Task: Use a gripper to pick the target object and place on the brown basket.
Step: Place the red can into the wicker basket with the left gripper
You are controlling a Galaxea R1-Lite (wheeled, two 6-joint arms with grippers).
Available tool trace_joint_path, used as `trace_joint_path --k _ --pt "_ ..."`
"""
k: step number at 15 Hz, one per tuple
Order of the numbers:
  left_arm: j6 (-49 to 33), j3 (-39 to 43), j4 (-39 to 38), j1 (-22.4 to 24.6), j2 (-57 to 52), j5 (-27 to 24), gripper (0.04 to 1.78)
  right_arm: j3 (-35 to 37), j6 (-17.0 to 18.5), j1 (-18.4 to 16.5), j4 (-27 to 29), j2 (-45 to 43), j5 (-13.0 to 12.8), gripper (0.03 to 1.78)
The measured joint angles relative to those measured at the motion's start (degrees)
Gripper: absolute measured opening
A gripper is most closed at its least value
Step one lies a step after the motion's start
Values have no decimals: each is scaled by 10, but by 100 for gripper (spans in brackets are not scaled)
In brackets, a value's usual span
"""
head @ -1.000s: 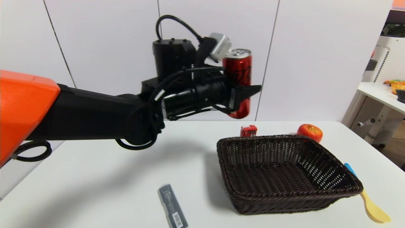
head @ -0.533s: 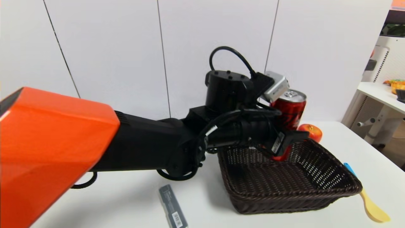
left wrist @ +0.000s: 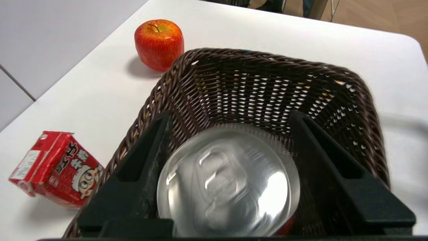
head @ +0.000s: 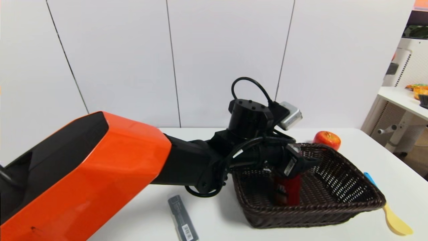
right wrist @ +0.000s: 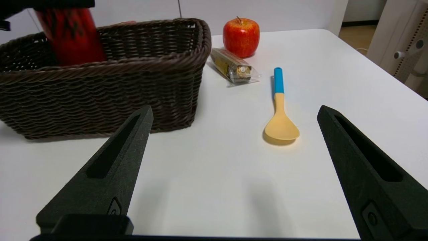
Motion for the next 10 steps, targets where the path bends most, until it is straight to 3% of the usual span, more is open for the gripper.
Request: trace_joint_path --k 6,10 --pt "5 -27 -5 2 26 2 151 0 0 0 0 0 0 170" --pt "4 -36 7 3 -27 18 159 0 0 0 0 0 0 170"
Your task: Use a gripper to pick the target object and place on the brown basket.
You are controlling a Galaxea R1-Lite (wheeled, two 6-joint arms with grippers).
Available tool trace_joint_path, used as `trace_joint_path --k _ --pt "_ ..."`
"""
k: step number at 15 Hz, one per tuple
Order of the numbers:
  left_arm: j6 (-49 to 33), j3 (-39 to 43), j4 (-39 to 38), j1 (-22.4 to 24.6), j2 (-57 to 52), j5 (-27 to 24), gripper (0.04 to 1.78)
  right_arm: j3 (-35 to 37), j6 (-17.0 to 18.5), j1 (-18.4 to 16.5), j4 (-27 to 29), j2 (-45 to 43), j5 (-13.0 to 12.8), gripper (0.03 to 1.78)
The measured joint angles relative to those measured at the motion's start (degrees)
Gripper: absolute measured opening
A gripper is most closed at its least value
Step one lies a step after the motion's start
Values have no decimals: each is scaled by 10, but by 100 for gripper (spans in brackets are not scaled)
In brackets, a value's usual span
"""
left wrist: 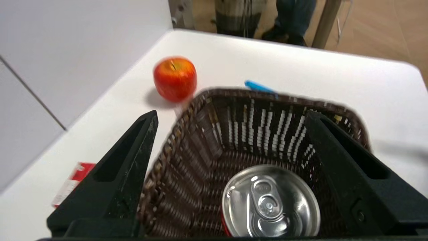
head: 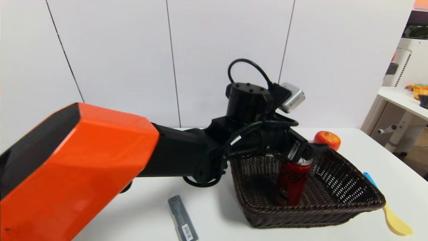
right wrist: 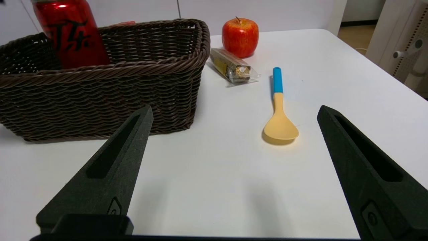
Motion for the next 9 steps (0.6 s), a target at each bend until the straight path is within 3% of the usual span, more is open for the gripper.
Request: trace_joint_path --k 5,7,9 --pt "9 -3 100 18 -144 110 164 0 0 0 0 0 0 170" --pt "36 0 172 70 -213 163 166 0 0 0 0 0 0 170" --pt "61 23 214 155 -279 185 167 0 0 0 0 0 0 170"
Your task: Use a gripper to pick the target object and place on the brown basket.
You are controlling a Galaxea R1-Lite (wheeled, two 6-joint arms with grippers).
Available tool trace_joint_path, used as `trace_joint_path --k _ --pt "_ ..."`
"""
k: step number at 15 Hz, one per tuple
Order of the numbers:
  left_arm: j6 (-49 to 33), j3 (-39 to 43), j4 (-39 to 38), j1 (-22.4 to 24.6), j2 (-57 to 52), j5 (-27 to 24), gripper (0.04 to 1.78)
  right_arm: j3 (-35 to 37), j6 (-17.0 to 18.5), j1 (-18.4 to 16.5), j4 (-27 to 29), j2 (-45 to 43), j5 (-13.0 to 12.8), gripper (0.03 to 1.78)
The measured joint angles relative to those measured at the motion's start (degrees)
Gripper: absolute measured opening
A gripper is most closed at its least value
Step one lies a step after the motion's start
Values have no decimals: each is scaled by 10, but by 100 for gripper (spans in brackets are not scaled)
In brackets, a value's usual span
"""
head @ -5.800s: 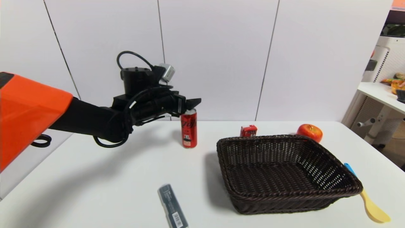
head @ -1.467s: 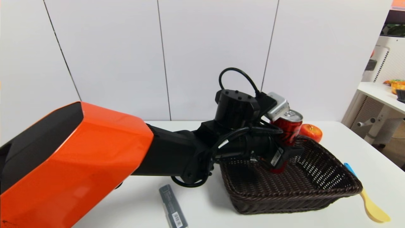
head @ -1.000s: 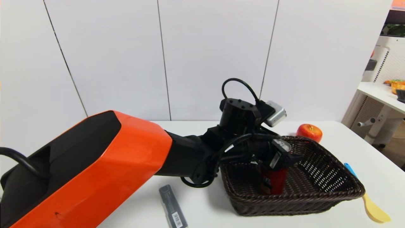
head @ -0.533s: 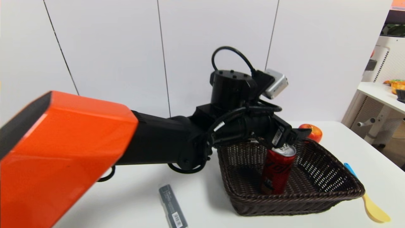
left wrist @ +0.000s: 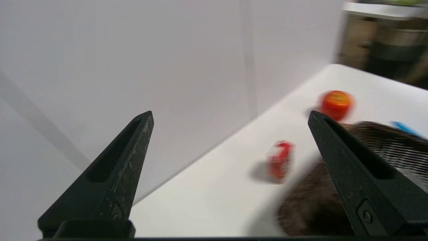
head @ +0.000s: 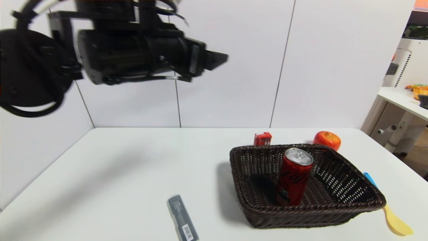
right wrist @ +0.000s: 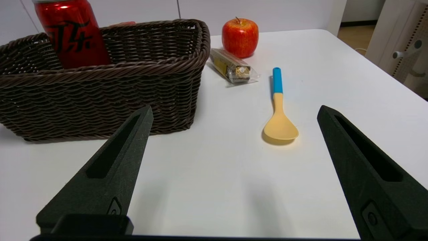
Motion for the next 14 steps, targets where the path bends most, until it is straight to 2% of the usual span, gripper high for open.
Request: trace_joint_path --k 2,5,10,14 --pt "9 57 5 79 -63 6 167 0 0 0 0 0 0 170" --pt "7 204 -17 164 -164 9 167 0 0 0 0 0 0 170" --pt "-24 522 -87 231 -374 16 169 0 0 -1 0 0 0 170" --pt "-34 738 -105 282 -576 15 169 0 0 0 0 0 0 170"
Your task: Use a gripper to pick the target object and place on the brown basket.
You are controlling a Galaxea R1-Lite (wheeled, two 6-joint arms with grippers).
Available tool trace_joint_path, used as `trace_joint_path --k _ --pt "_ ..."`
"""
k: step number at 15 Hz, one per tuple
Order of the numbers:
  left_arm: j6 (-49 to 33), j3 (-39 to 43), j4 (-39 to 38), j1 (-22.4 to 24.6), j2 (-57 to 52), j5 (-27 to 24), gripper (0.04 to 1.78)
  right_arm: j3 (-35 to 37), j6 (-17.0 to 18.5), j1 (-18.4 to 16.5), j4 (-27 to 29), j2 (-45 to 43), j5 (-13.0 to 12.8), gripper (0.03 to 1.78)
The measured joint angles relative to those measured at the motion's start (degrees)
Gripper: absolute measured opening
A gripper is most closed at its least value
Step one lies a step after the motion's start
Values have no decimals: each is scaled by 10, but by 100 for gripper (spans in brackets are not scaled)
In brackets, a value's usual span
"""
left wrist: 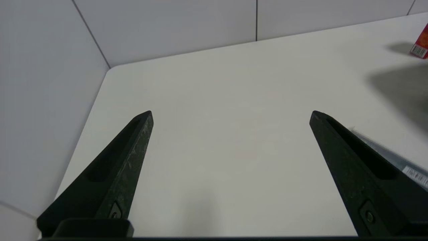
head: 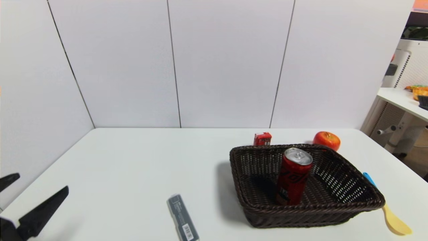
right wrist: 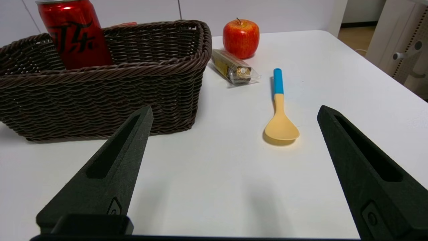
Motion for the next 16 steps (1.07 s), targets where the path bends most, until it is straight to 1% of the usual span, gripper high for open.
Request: trace_joint_path --k 2,3,5,9,16 --pt "-7 74 12 18 -99 -1 169 0 0 0 0 0 0 170" --pt "-15 99 30 25 -144 -1 169 0 0 0 0 0 0 170" --pt "-28 132 78 36 -196 -5 169 0 0 0 0 0 0 170" --pt "-24 144 179 59 -234 -12 169 0 0 0 0 0 0 170" --pt "-53 144 185 77 -369 -14 169 0 0 0 0 0 0 170"
